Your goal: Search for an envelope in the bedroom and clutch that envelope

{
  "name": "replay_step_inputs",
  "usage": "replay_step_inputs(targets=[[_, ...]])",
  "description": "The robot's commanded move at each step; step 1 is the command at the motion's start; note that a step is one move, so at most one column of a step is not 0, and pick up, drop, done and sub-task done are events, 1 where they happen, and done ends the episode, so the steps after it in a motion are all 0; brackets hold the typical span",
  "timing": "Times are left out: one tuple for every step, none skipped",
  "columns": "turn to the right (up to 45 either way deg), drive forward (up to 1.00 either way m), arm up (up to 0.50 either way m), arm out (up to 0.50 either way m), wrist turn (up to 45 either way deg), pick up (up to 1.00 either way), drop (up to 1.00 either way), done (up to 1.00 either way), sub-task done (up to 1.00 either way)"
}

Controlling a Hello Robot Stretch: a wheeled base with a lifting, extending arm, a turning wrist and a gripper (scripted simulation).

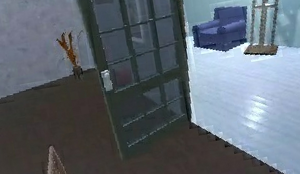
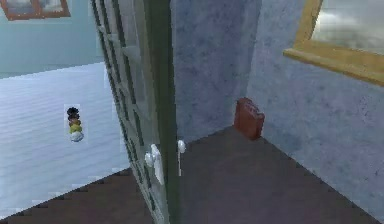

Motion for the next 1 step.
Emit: replay_step_inputs(targets=[[0.0,0.55,0.0,0.0,0.0,0.0,0.0,0.0,0.0]])
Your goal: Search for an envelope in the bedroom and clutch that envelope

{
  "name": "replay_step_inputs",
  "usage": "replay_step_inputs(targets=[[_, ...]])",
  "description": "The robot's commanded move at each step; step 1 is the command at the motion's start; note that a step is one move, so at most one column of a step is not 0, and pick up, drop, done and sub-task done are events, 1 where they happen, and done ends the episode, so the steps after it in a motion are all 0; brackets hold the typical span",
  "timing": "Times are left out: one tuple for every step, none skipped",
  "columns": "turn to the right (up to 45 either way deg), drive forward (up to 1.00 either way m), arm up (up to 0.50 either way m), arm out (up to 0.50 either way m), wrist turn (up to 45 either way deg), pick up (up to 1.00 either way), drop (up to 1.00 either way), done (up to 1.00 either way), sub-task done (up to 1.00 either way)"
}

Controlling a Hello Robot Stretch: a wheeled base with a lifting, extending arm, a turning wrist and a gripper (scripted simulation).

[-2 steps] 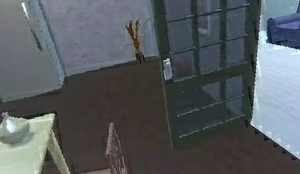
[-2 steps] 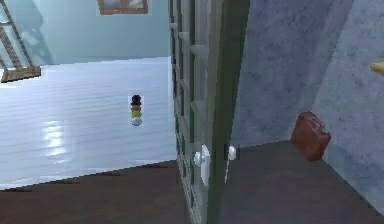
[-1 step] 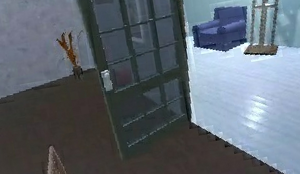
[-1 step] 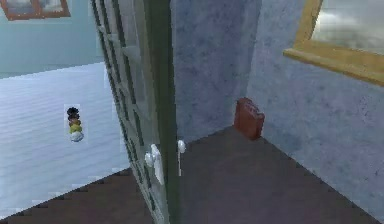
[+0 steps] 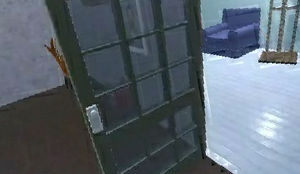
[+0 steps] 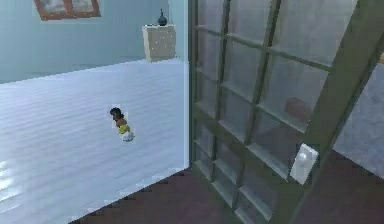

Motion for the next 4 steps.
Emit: replay_step_inputs(targets=[[33.0,0.0,0.0,0.0,0.0,0.0,0.0,0.0,0.0],[0.0,1.0,0.0,0.0,0.0,0.0,0.0,0.0,0.0],[0.0,0.35,0.0,0.0,0.0,0.0,0.0,0.0,0.0],[-12.0,0.0,0.0,0.0,0.0,0.0,0.0,0.0,0.0]])
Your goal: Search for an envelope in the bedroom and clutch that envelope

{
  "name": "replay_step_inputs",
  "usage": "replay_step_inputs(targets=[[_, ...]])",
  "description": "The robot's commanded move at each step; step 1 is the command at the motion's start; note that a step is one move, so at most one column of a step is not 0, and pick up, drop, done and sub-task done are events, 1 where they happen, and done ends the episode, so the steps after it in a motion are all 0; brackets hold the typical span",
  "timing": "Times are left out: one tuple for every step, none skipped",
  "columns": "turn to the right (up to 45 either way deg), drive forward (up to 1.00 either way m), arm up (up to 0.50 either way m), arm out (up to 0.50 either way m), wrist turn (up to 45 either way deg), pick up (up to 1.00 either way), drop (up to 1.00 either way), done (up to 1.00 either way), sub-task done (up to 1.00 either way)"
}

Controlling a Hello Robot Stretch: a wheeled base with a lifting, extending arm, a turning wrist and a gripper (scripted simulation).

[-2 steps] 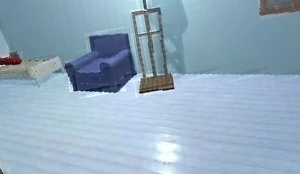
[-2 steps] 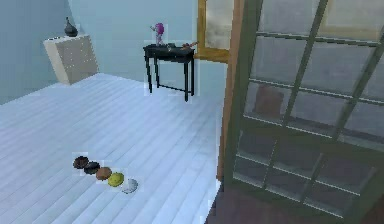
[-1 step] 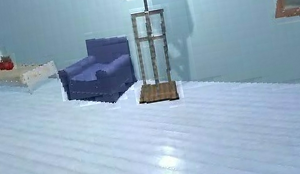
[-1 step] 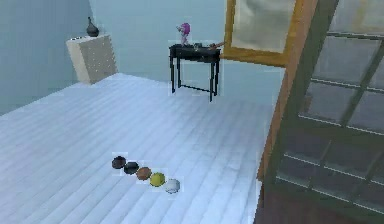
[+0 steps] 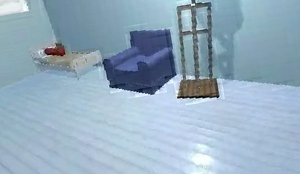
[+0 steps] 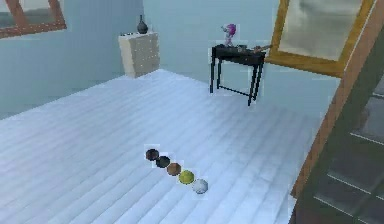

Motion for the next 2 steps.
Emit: replay_step_inputs(targets=[[0.0,0.45,0.0,0.0,0.0,0.0,0.0,0.0,0.0],[-45.0,0.0,0.0,0.0,0.0,0.0,0.0,0.0,0.0]])
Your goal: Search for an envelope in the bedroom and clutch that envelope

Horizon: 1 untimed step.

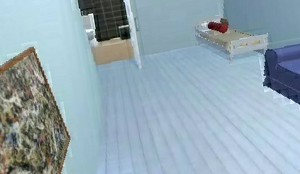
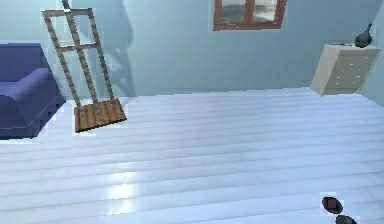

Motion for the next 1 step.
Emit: replay_step_inputs(targets=[[-6.0,0.0,0.0,0.0,0.0,0.0,0.0,0.0,0.0]])
